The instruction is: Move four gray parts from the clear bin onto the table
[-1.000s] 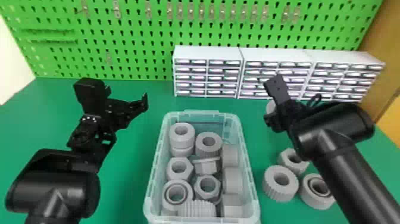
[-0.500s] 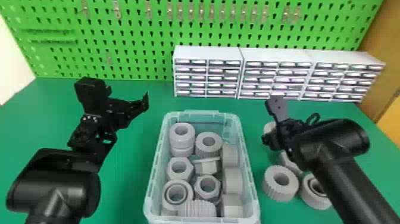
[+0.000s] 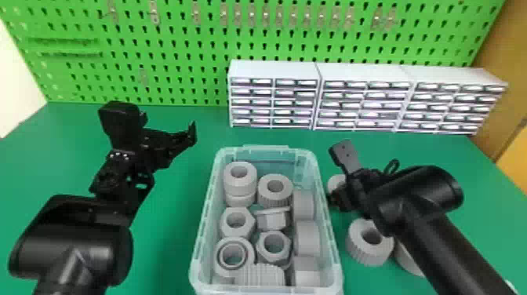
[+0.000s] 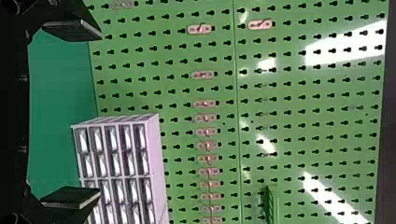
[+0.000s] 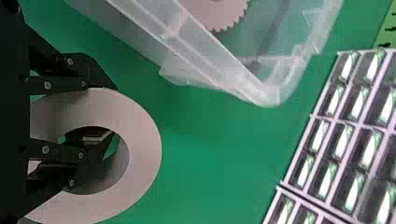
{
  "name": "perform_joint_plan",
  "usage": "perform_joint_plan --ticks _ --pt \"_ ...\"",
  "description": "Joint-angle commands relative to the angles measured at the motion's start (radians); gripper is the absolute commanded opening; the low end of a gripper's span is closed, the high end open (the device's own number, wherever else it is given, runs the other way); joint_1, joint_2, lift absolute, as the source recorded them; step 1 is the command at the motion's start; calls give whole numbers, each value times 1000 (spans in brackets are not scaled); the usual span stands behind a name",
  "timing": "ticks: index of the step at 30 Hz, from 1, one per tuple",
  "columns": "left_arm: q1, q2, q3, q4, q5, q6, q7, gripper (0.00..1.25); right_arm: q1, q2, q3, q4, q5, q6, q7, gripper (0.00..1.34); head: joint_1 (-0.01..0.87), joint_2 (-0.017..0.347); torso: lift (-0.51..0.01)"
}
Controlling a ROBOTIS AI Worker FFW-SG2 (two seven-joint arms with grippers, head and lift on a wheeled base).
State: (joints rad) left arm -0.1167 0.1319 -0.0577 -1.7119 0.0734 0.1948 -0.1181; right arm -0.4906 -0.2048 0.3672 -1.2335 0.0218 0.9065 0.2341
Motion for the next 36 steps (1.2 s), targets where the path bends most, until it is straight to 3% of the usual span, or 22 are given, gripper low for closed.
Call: perform_joint_plan --ticks 1,24,27,31,36 --pt "2 0 2 0 0 0 0 1138 1 -1 15 11 -8 -3 4 201 686 26 -50" --pt "3 0 4 0 -1 0 0 1140 6 -1 9 14 18 2 5 229 686 26 -50" --pt "3 0 4 0 -1 0 0 1140 4 -1 21 14 49 5 5 385 686 26 -50" --pt "3 0 6 0 -1 0 0 1140 4 -1 21 14 55 8 5 723 686 26 -50" --pt "3 0 6 0 0 0 0 1140 6 2 9 14 50 8 5 810 686 26 -50"
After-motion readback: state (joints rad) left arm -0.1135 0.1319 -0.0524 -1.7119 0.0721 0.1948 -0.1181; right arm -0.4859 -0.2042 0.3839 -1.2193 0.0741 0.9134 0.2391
